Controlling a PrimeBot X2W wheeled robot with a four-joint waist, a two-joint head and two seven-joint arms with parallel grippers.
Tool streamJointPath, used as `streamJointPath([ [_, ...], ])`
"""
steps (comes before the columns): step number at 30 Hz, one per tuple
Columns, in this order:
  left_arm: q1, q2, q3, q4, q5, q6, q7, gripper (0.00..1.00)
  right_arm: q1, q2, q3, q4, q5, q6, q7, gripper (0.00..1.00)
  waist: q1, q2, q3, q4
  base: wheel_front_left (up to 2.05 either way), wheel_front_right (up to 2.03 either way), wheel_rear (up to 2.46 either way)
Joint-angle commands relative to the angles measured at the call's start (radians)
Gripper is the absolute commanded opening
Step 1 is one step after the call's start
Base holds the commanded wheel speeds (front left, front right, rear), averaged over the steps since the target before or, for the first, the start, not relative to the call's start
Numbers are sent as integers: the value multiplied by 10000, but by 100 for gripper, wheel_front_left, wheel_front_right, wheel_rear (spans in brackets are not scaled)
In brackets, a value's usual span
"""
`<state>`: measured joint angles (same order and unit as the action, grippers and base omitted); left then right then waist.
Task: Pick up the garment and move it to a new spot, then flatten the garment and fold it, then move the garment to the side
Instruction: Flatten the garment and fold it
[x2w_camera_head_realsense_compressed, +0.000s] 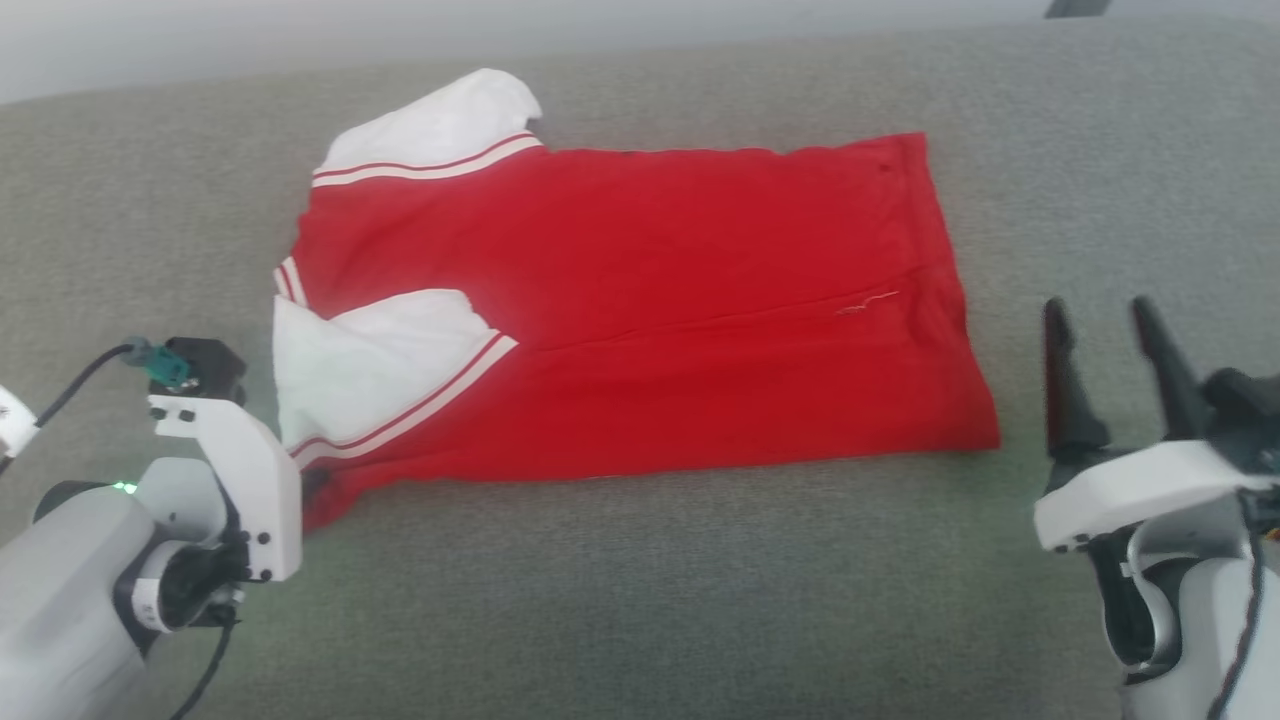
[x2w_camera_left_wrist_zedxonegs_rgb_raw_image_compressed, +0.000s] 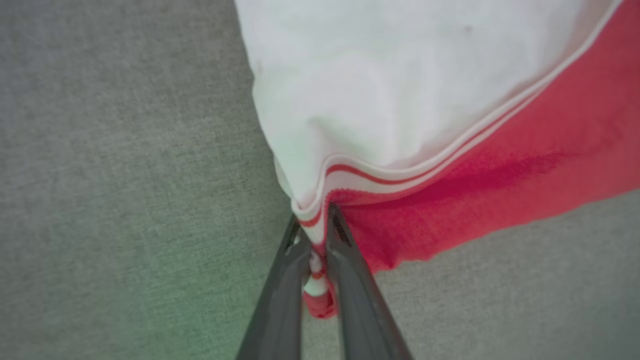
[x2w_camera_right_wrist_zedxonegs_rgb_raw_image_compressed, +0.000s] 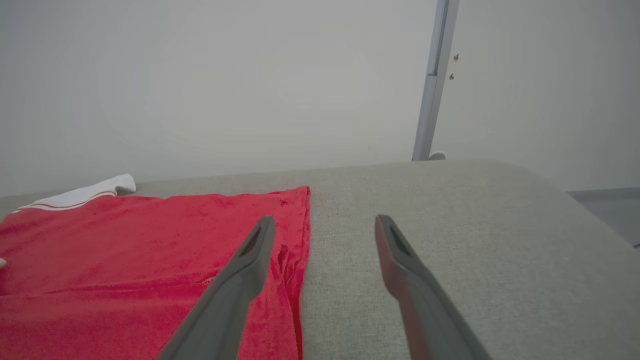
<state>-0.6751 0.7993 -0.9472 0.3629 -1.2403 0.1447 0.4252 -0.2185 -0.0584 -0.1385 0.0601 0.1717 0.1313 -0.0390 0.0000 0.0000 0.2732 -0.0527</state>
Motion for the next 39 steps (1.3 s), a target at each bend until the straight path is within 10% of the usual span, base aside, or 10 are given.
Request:
streamJointPath([
  [1,350,-203,-312,57,34,-66,115,0,7,-91,67,161,109,-12,361,100,0,0,-11,105,0,0,0],
  [17,-136,-919,-579,-410,493,-182,-49,0,-527,-1104,629,1708,1266,-8,6160,95,0,0,260,1228,0,0,0],
  [19,-147,-983,-582,-347,513,-233,-118,0,-510,-1217,832,1798,1346,-6,6893,9,0,0,277,1300,0,0,0],
  [20,-150,-1000,-588,-296,511,-264,-142,0,-511,-1231,861,1779,1442,-6,7141,0,0,0,286,1330,0,0,0],
  [39,-469,-408,-291,84,447,-687,-213,0,-1148,-2397,462,636,1663,-19,8639,0,0,0,-48,1456,0,0,0],
])
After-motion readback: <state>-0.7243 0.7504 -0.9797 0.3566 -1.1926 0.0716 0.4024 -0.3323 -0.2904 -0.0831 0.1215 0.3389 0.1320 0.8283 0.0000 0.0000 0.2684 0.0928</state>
